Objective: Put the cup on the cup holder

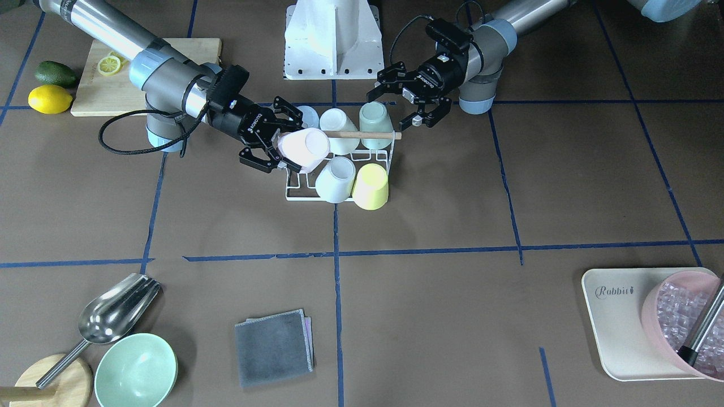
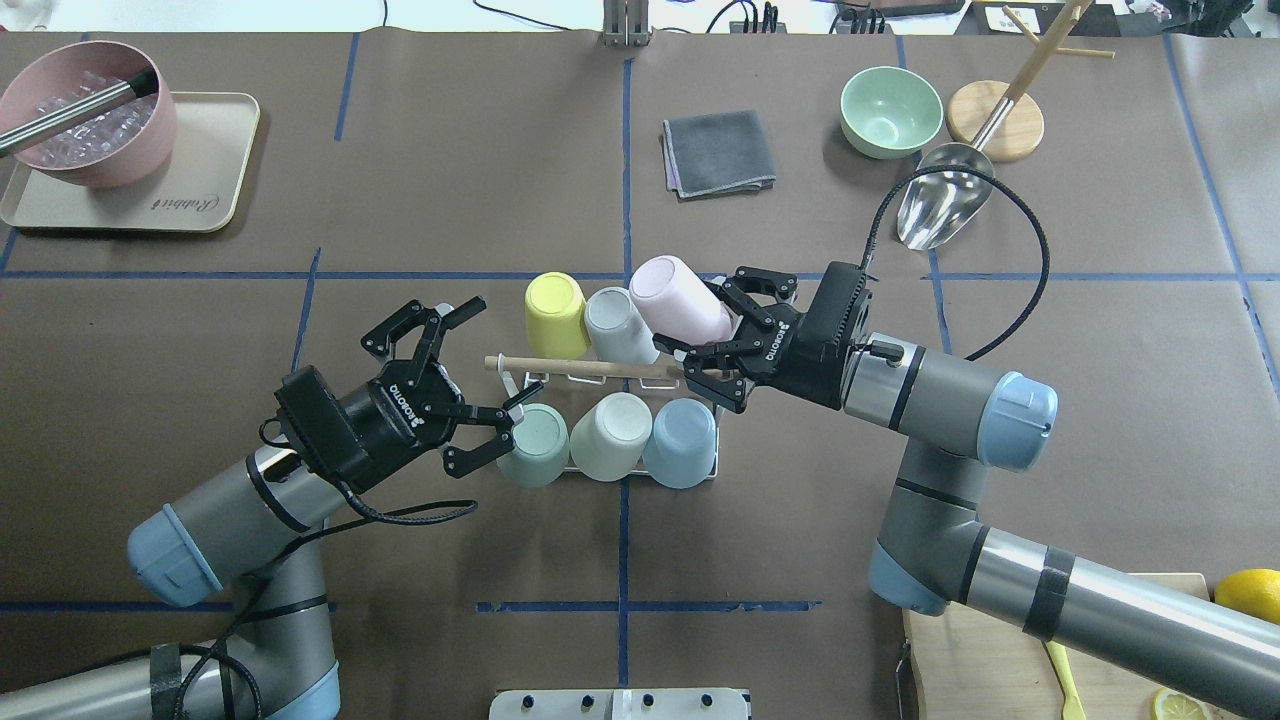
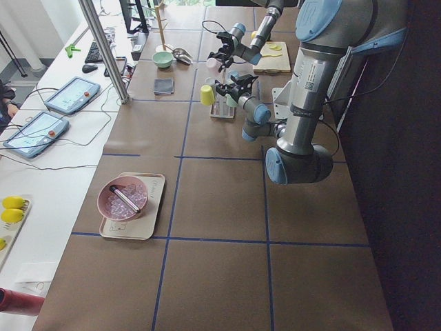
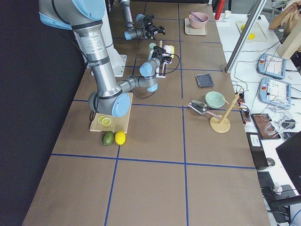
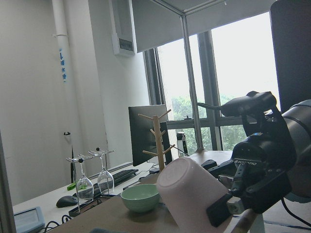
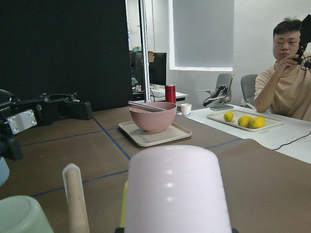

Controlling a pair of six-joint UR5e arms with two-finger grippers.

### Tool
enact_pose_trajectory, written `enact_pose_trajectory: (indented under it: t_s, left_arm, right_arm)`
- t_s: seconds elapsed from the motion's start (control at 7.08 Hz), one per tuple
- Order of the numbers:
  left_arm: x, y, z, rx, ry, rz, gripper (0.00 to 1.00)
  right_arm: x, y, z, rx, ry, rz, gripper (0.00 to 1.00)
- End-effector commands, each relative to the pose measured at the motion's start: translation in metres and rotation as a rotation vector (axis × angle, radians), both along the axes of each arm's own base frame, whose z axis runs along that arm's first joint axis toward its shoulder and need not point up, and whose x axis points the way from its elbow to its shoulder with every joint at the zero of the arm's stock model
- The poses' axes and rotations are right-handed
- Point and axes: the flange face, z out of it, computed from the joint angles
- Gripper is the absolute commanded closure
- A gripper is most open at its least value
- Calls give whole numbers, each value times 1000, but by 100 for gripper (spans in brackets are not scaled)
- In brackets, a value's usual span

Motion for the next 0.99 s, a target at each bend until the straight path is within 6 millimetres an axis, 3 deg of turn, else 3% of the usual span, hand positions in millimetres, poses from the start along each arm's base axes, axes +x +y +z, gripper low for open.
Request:
enact_pose_trajectory:
  t_s: [0.0,0.42,0.56,0.71,0.85]
  left_arm:
    - [-20,-23,-11,-1,1,-51,0]
    - [-53,-65,-50,-45,-109,-146,0]
    - [-71,-79,-74,-82,-170,-172,0]
    - [-79,-78,-92,-162,-134,-117,0]
    - [-94,-82,-105,-213,-141,-112,0]
  right_arm:
    - [0,-1,2,-8,0,7,83]
    - [1,-1,6,-15,4,10,80]
    - [0,0,9,-17,10,7,76]
    - [-2,1,11,-18,12,4,1]
    - [-2,1,10,-19,9,5,0]
